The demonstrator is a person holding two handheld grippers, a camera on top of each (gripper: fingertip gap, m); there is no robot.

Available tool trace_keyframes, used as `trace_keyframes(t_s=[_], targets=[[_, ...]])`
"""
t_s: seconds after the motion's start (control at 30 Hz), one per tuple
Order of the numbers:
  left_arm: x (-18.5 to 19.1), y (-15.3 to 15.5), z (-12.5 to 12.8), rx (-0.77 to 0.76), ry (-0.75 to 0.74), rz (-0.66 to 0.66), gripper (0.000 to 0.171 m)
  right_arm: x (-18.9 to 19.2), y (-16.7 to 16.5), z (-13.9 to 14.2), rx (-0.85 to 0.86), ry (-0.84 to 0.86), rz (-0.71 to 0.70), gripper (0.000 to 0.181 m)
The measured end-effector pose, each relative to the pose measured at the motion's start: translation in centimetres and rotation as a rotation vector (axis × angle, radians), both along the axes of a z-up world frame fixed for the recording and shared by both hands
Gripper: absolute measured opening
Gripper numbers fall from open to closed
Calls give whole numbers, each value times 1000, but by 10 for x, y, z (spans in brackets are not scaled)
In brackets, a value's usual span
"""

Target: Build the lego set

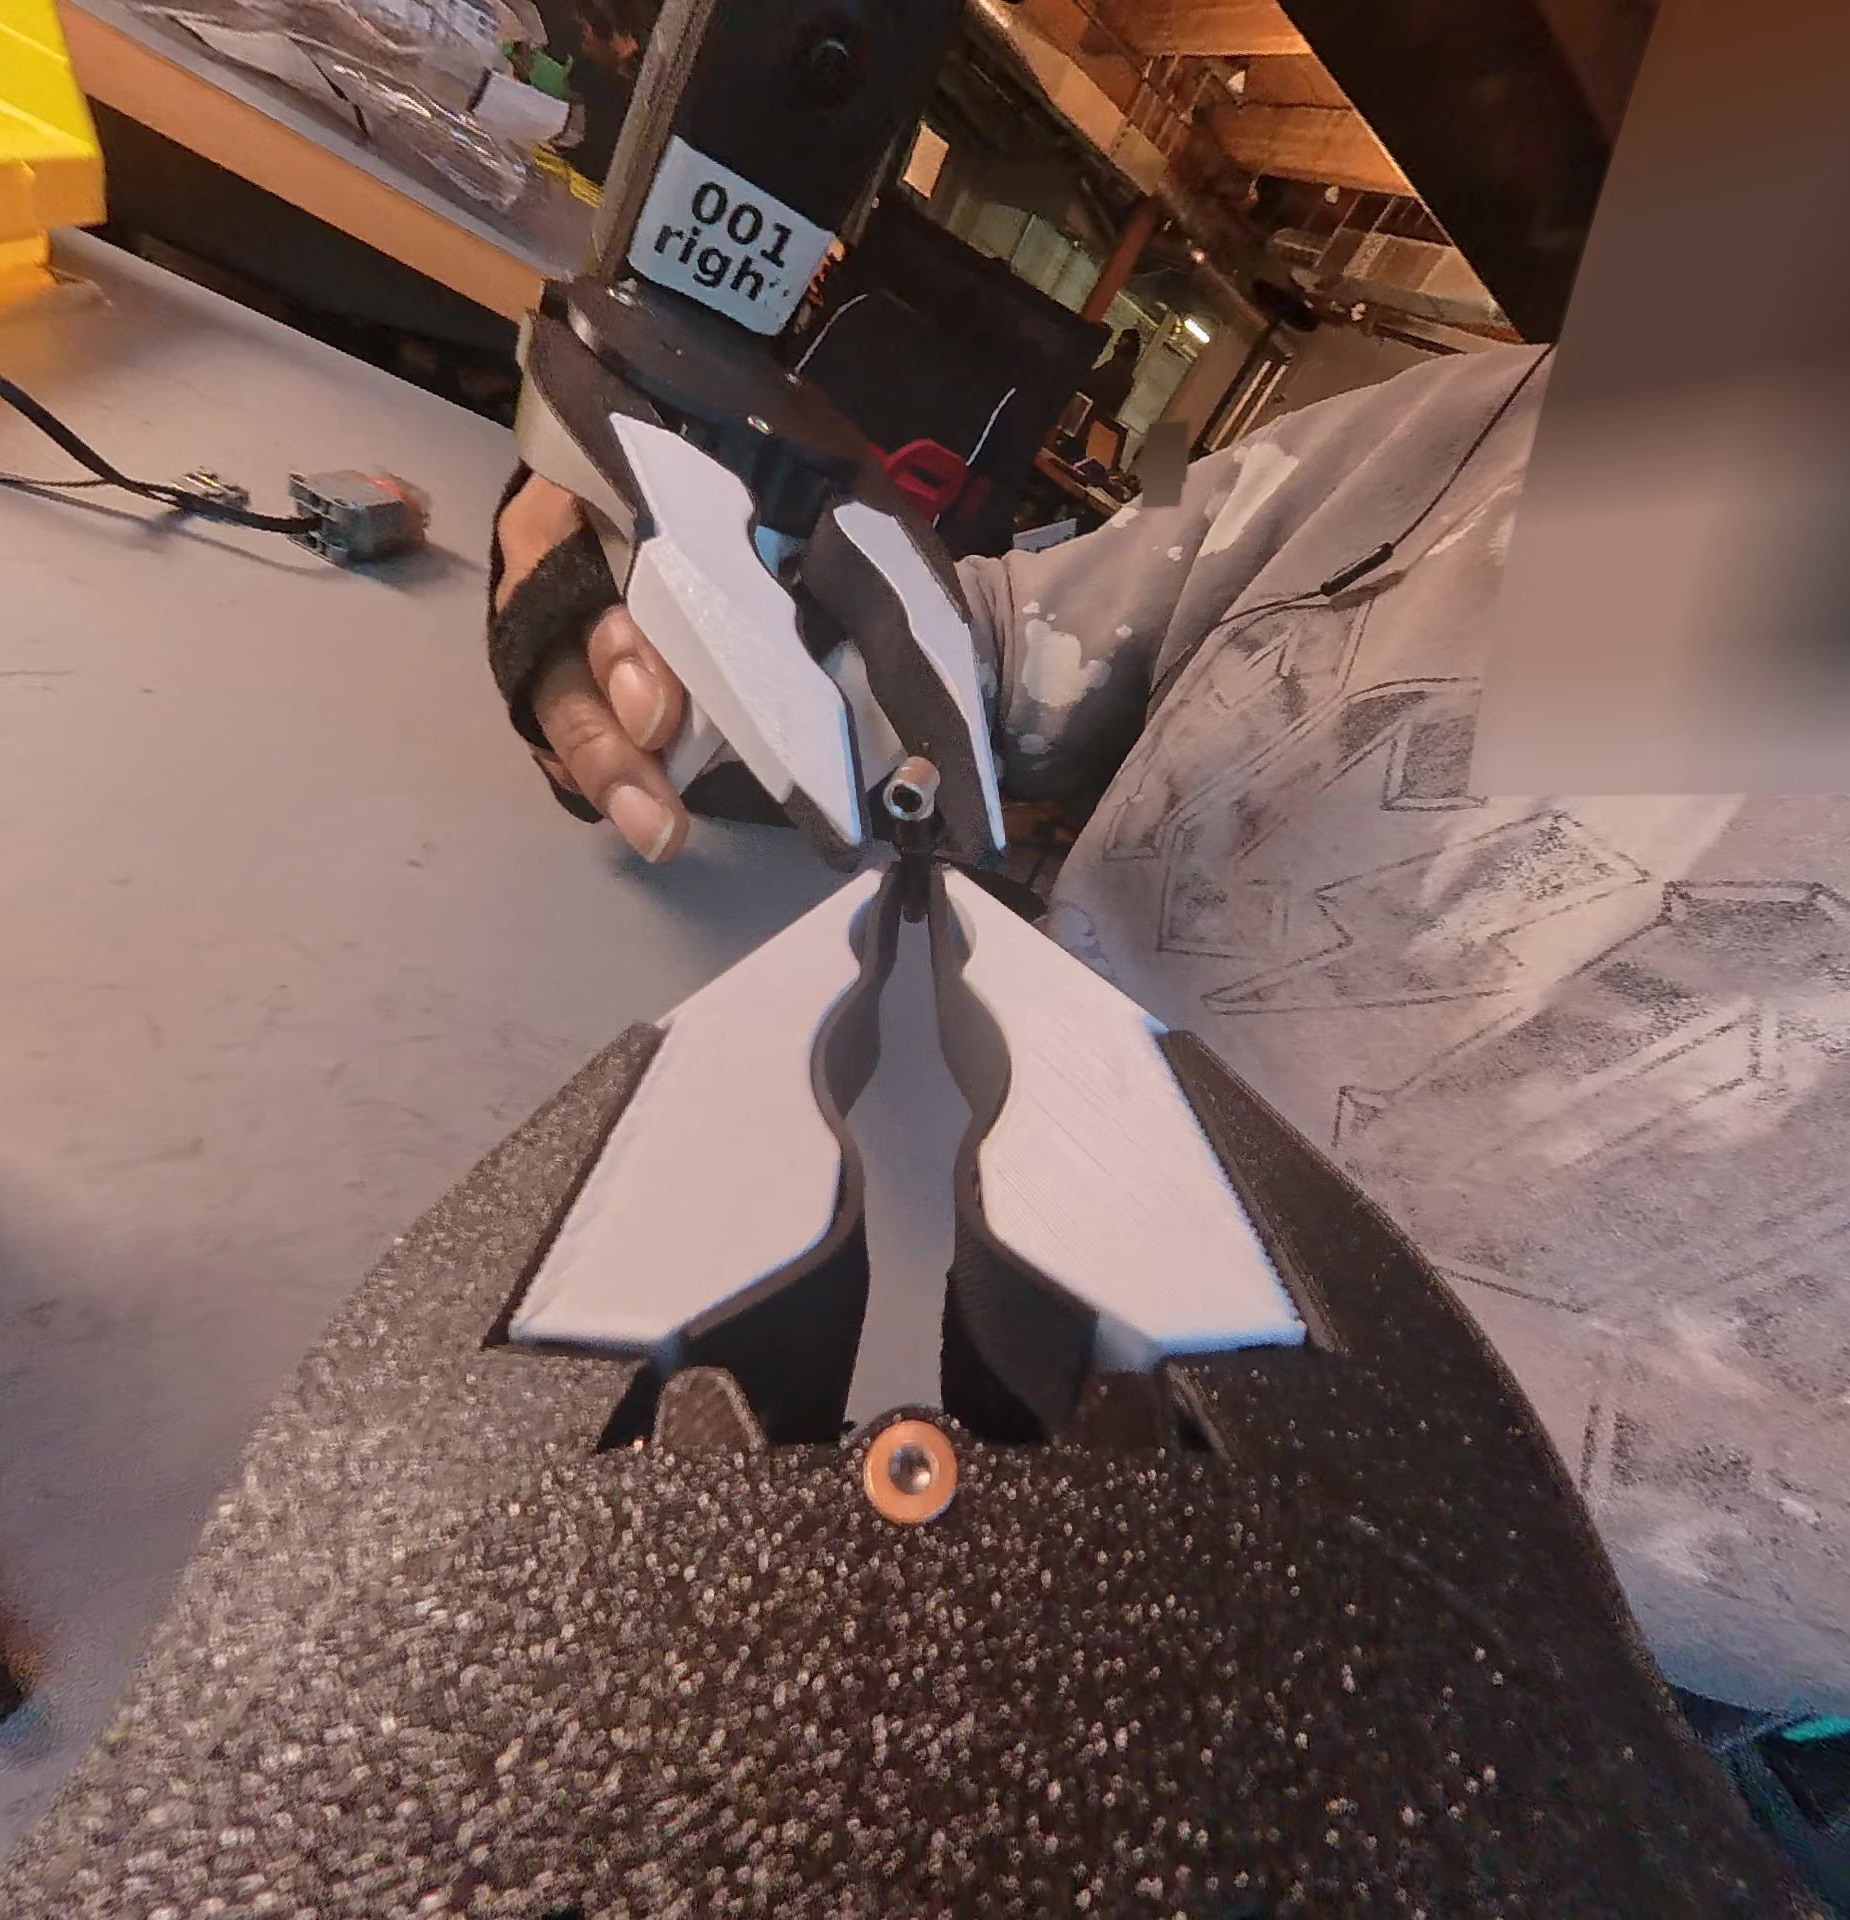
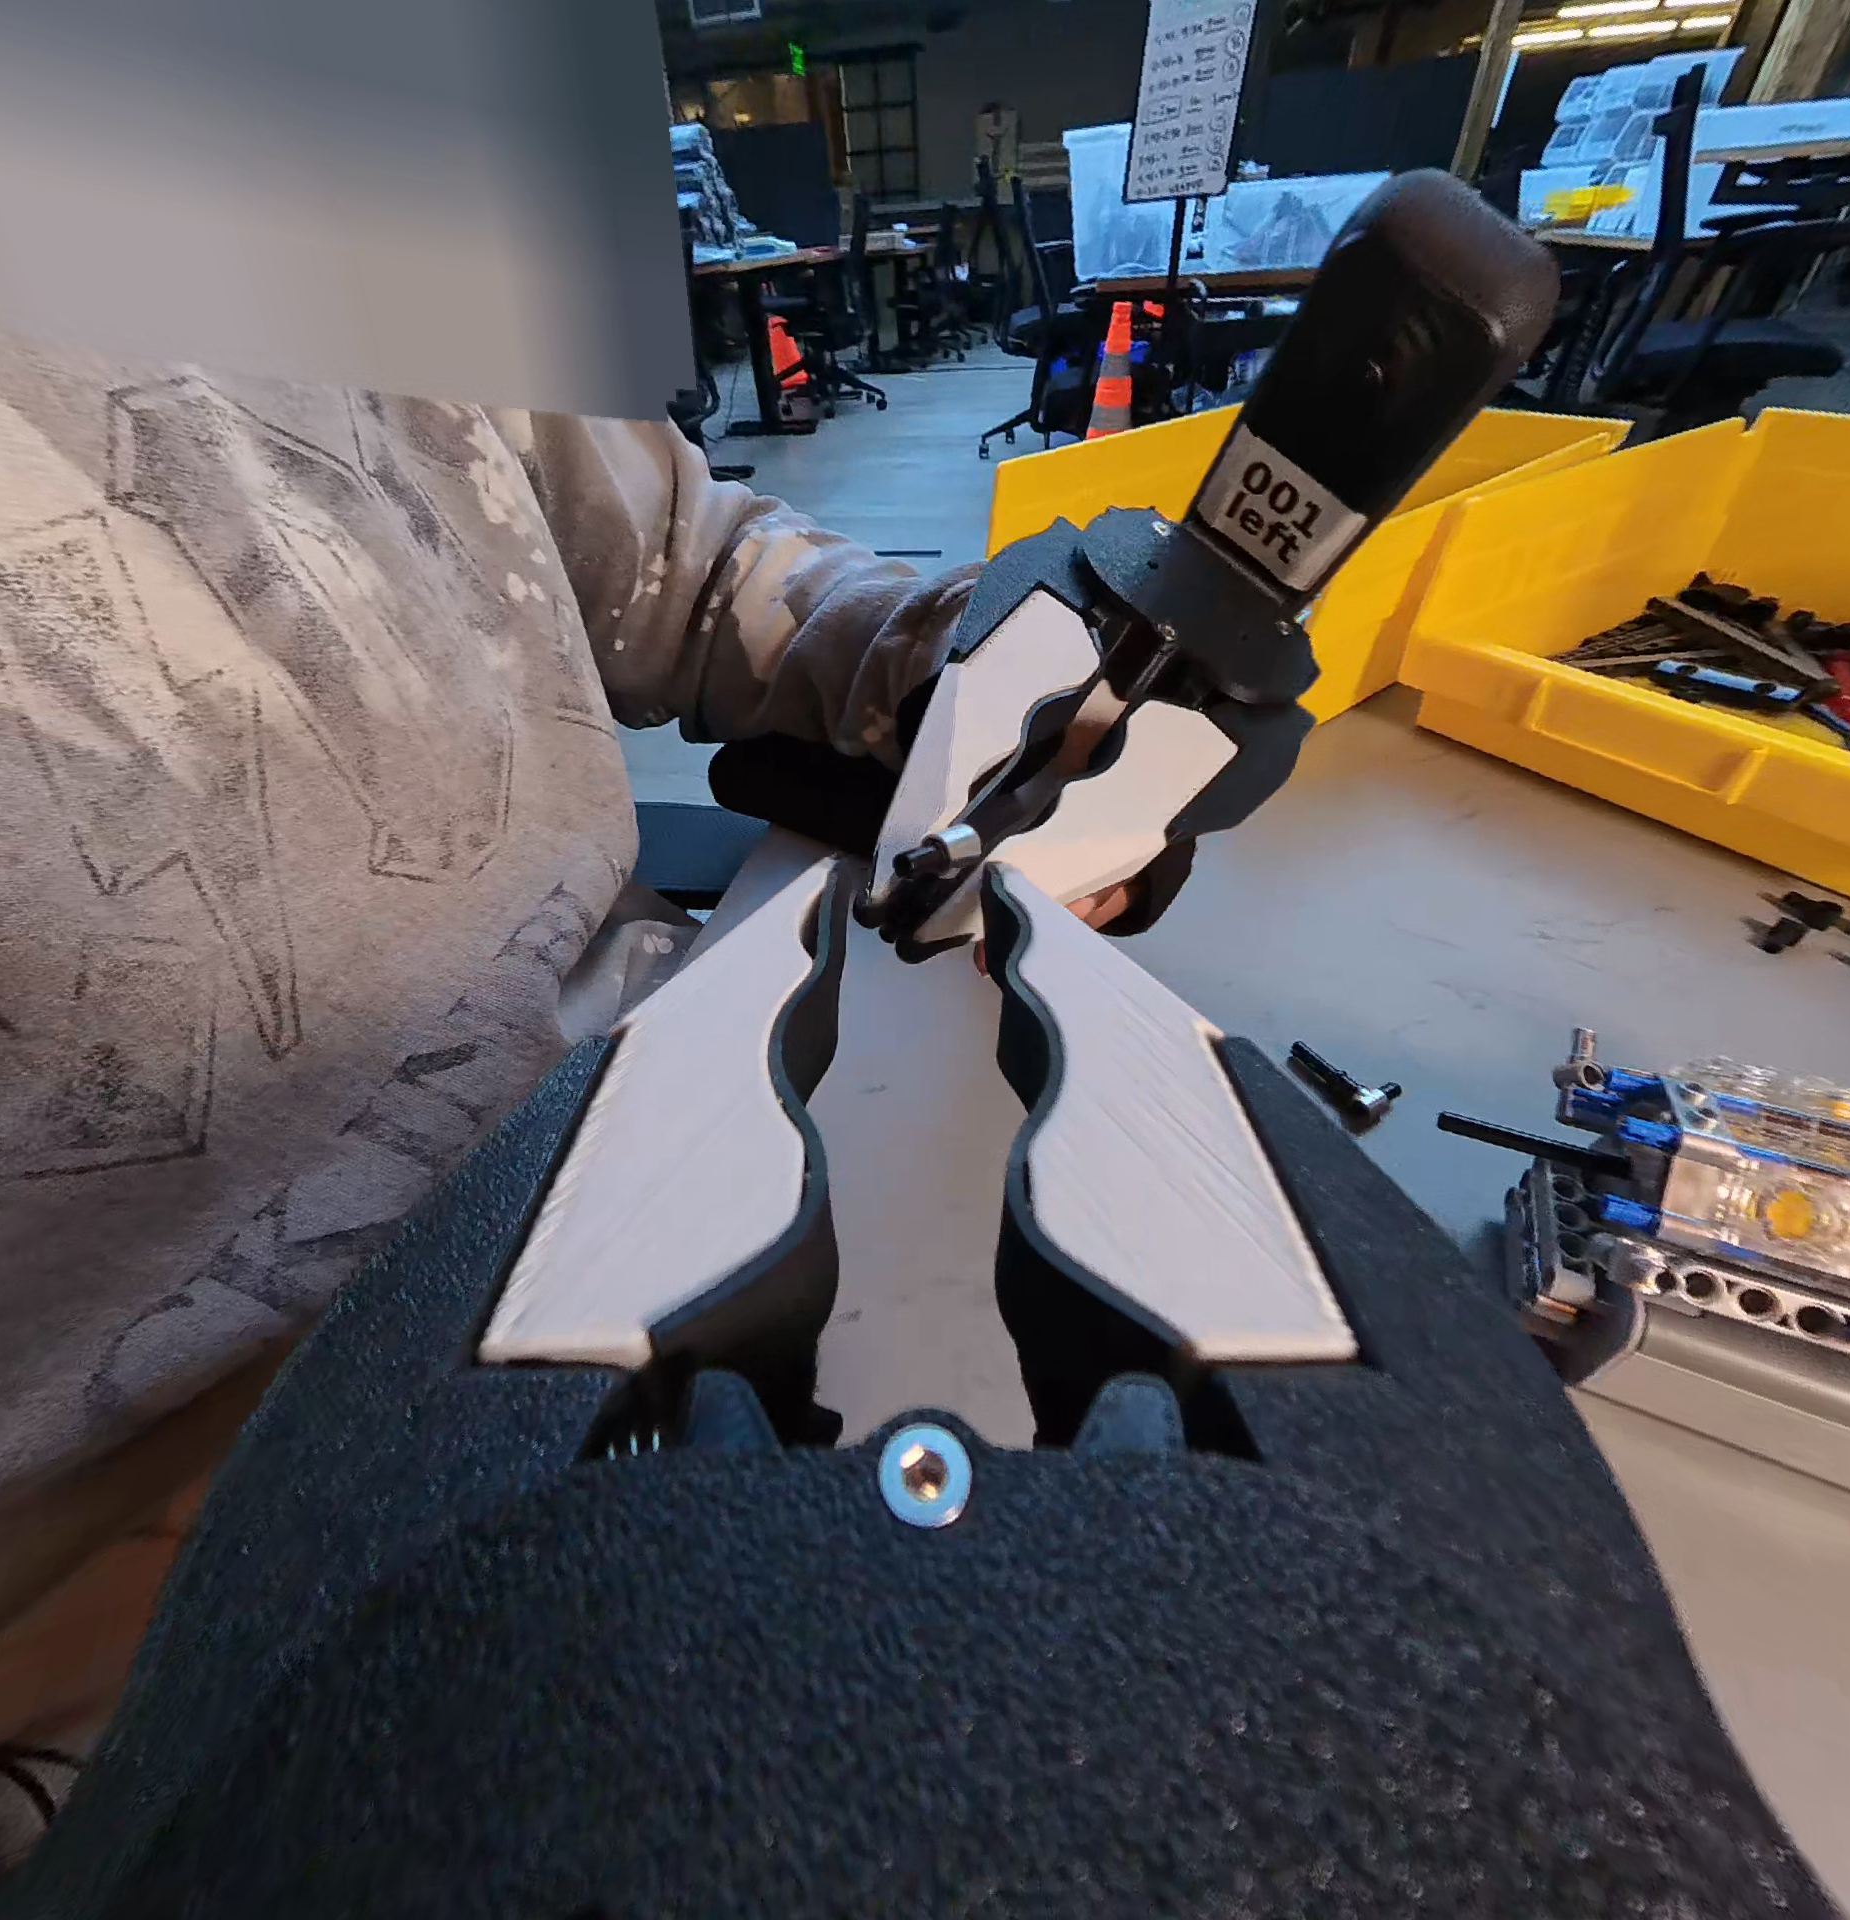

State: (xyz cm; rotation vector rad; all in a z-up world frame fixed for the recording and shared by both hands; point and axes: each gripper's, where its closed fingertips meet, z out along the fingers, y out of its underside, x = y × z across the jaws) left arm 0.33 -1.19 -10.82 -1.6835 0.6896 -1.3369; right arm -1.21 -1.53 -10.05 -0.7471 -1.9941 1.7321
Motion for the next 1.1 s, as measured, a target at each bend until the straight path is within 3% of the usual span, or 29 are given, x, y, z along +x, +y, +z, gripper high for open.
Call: trace_keyframes(t_s=[0.57, 1.1], targets=[[27, -46, -20, -97, 57, -326, 2, 33, -33, -15, 85, -61, 242, 17], [30, -50, -24, -118, 82, -350, 2, 34, -41, -18, 119, -63, 251, 15]])
